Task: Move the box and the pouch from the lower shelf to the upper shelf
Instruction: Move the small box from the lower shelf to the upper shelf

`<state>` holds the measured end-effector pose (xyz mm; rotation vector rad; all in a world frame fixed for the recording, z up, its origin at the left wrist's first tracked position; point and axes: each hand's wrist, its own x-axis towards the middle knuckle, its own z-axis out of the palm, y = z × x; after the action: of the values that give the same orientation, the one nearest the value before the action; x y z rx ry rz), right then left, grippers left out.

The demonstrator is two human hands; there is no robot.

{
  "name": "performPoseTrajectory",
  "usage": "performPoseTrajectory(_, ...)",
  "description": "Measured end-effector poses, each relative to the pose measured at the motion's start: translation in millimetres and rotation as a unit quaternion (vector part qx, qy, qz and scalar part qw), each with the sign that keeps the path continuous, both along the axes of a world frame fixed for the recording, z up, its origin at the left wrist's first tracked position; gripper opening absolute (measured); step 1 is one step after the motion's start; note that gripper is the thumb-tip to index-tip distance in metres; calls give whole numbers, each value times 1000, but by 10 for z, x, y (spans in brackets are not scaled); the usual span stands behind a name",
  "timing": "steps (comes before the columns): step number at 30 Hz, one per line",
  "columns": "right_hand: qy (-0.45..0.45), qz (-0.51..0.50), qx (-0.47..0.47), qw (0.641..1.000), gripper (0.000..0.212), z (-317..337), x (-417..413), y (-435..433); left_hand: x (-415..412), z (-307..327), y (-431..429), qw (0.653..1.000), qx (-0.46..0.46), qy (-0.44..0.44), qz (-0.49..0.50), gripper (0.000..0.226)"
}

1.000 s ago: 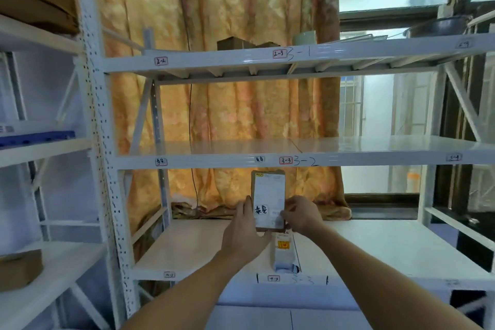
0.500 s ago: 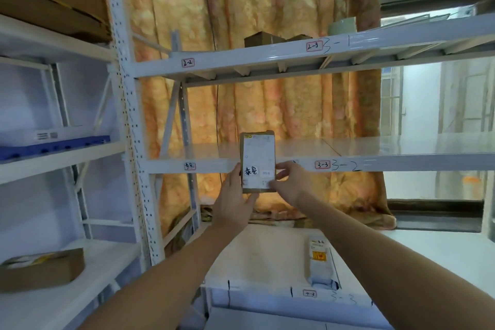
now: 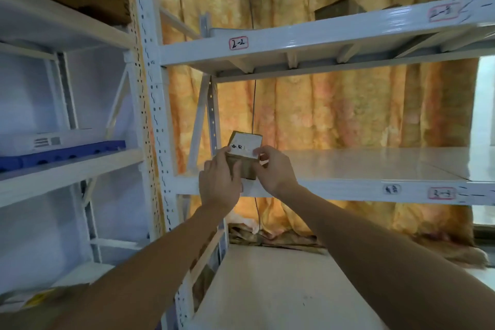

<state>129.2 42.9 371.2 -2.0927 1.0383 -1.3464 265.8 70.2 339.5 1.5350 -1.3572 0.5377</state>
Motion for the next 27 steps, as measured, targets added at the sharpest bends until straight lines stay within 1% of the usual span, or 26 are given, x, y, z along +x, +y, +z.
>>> performPoseTrajectory(2, 21, -11, -8, 1000, 25, -6, 210, -192, 218, 48, -212, 1000, 19, -10, 12, 36)
performPoseTrajectory(4, 60, -33, -16, 998, 29, -18, 367, -338, 382, 57, -396, 999, 40, -12, 28, 33)
performPoseTrajectory(7, 166, -82, -45, 982, 40, -66, 502, -518, 531, 48, -625, 993, 96, -34, 66, 31)
performPoseTrajectory(9, 218, -105, -48, 969, 46, -111, 539, -601, 571, 28, -745, 986, 135, -51, 88, 30)
performPoseTrajectory(13, 240, -107, -42, 964, 53, -113, 538, -701, 560, 36, -872, 981, 159, -53, 100, 30)
performPoseTrajectory(16, 269, -80, -26, 959, 60, -87, 468, -697, 460, 21, -846, 975, 173, -55, 126, 40)
performPoseTrajectory(17, 273, -75, -29, 959, 62, -89, 419, -673, 395, -6, -817, 977, 160, -43, 134, 44)
performPoseTrajectory(19, 261, -68, -36, 962, 64, -107, 264, -593, 205, -76, -720, 987, 92, -12, 132, 47)
performPoseTrajectory(21, 240, -69, -38, 967, 62, -132, 27, -493, -48, -161, -617, 992, 24, -25, 123, 43)
performPoseTrajectory(22, 234, -73, -39, 969, 60, -146, -125, -438, -197, -200, -559, 992, 6, -44, 119, 39)
performPoseTrajectory(24, 225, -86, -37, 970, 54, -176, -498, -333, -556, -265, -430, 992, 0, -74, 104, 33)
performPoseTrajectory(27, 229, -107, -26, 967, 45, -254, -1176, -152, -1201, -400, -243, 995, 11, -79, 57, 30)
